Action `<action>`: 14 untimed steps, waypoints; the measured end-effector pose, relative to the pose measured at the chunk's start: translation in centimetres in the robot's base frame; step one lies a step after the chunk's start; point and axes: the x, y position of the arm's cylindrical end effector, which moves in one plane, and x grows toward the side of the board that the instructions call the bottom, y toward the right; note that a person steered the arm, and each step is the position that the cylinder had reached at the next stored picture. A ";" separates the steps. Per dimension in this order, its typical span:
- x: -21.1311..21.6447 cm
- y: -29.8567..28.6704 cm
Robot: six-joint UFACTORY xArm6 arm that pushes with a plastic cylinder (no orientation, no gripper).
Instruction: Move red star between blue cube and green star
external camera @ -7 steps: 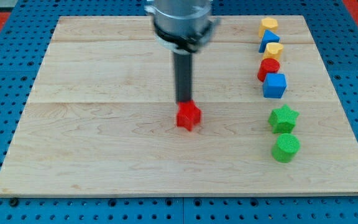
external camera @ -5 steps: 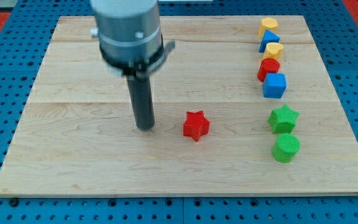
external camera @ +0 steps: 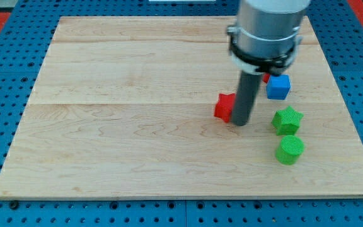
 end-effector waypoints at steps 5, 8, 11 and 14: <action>-4.3 0.7; -5.2 5.9; -0.7 5.3; -2.0 5.2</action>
